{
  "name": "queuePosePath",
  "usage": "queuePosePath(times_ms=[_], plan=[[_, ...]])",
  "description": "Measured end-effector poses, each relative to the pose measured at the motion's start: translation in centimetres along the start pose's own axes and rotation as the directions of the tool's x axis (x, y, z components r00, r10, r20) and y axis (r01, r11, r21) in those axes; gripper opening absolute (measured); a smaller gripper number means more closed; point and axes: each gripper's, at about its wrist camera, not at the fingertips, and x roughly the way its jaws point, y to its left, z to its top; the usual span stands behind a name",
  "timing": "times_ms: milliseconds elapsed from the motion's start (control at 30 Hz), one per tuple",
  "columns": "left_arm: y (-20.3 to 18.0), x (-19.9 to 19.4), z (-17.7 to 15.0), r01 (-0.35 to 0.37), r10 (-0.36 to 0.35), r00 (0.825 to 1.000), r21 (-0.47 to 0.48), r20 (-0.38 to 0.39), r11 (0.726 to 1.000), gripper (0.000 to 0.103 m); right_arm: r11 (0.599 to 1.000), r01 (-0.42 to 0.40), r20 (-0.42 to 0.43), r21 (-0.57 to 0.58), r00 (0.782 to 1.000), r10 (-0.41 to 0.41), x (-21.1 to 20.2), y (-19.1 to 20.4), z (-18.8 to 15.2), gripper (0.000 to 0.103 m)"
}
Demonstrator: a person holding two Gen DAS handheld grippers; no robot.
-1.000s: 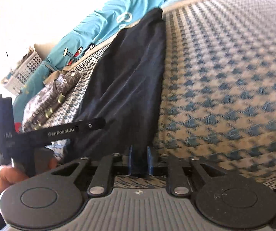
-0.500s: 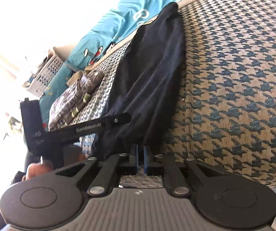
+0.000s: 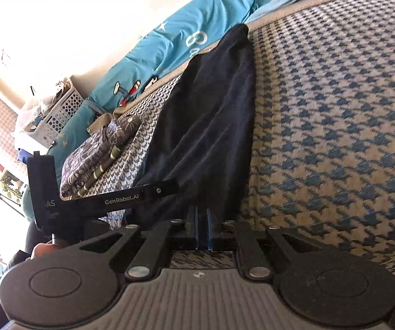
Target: Fold clothes
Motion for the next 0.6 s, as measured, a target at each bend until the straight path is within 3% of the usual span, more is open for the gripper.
queuePosePath(times_ms=[100, 267, 600], plan=[[0.0, 0.0, 0.0, 0.000, 0.000, 1.000, 0.004, 0.000, 1.000, 0.103, 0.999, 0.012, -0.028, -0.051, 1.000, -0.013, 1.1, 0.8, -0.4, 0.010], [-0.2, 0.2, -0.1, -0.010, 0.010, 1.000, 0.014, -0.008, 1.000, 0.103, 0.994, 0.106, -0.166, -0.027, 0.980, -0.109, 3.1, -0.2, -1.6, 0.010], [-0.5, 0.3, -0.3, -0.025, 0.026, 1.000, 0.030, -0.018, 0.999, 0.103, 0.993, 0.103, -0.165, -0.061, 0.980, -0.112, 2.4, 0.6, -1.7, 0.013]])
